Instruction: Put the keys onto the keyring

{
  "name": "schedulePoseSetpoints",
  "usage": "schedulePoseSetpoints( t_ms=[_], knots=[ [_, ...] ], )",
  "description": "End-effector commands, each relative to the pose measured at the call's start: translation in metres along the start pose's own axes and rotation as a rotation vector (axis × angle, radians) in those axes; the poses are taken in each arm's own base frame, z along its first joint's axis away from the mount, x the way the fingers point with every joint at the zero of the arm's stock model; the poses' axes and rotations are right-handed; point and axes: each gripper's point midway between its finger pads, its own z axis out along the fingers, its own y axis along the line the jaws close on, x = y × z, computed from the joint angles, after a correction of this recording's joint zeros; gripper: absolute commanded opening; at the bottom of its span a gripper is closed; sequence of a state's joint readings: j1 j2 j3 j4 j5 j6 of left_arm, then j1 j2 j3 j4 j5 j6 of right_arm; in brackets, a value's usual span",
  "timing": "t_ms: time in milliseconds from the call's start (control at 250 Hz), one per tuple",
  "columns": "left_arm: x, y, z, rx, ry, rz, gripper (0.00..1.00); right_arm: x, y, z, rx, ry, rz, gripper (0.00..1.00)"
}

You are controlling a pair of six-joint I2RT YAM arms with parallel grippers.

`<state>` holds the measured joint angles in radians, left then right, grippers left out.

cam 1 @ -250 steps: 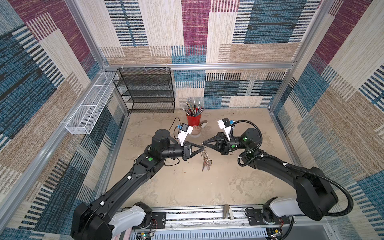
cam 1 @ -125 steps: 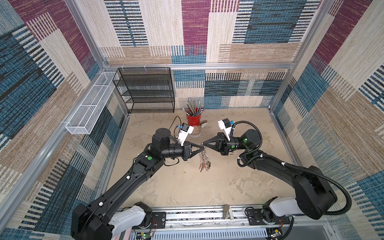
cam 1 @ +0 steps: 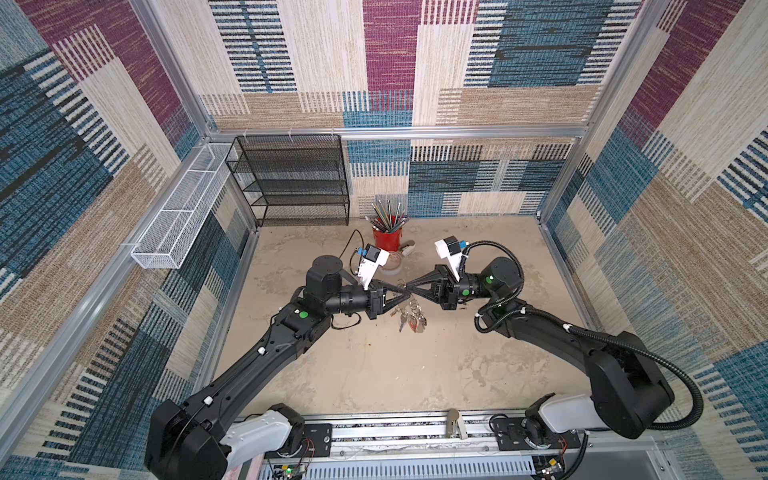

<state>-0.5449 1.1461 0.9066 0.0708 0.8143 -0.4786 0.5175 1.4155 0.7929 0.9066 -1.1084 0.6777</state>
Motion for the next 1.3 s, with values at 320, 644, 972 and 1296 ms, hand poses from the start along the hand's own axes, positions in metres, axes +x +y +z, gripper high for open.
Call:
schedulePoseSetpoints(
  t_ms=[320,644,972,1296],
  knots=[
    [0.002,0.001,-0.005,-0.071,0.100,0.057,0.00,-0.011,0.008,-0.005,0.010,0.023,-0.067,0.25],
    [0.009,-0.003,-0.009,-0.097,0.326,0.127,0.00,-0.015,0.002,-0.012,0.116,0.051,-0.113,0.44],
    [0.009,-0.001,-0.006,-0.090,0.431,0.146,0.00,0.000,-0.009,-0.005,0.123,0.106,-0.084,0.41],
    [0.006,0.000,-0.004,-0.090,0.437,0.160,0.00,0.011,-0.011,0.005,0.103,0.135,-0.071,0.22]
  ],
)
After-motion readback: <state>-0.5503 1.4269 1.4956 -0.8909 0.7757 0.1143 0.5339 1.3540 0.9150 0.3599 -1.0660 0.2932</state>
